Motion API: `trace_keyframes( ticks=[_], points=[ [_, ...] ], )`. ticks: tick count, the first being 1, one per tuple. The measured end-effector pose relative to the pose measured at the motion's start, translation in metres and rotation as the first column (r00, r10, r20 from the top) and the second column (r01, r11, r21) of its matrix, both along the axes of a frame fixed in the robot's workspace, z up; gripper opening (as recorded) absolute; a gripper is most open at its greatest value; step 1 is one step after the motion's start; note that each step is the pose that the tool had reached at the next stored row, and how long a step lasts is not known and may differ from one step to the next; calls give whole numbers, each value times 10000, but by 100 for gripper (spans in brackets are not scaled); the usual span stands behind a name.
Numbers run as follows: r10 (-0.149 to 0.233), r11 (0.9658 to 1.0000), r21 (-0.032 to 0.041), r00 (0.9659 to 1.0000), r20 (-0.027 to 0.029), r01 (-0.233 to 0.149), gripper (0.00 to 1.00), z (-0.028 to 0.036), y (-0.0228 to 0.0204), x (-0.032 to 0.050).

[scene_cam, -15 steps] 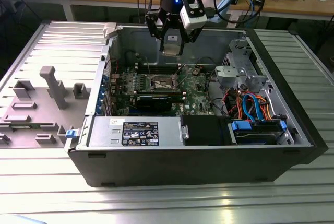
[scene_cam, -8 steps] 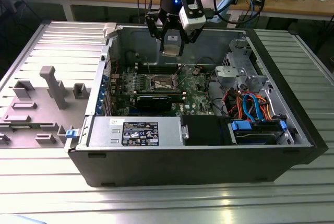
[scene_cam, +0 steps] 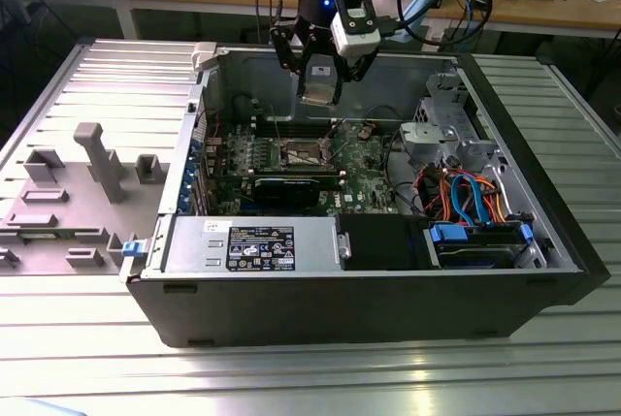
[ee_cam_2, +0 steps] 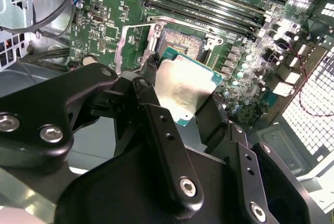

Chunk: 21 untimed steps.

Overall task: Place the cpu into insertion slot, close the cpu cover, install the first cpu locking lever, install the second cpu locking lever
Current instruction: 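Place the cpu into insertion slot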

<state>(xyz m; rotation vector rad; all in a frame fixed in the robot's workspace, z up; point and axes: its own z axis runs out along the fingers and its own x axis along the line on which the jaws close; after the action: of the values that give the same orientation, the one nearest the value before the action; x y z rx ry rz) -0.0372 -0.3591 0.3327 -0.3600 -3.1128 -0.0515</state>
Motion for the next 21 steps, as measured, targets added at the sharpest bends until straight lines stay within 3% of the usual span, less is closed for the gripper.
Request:
trace_keyframes(
  ticks=[21],
  points=[
    [-588,9983,1,9983,0,588,55,-4,0,0]
  ],
)
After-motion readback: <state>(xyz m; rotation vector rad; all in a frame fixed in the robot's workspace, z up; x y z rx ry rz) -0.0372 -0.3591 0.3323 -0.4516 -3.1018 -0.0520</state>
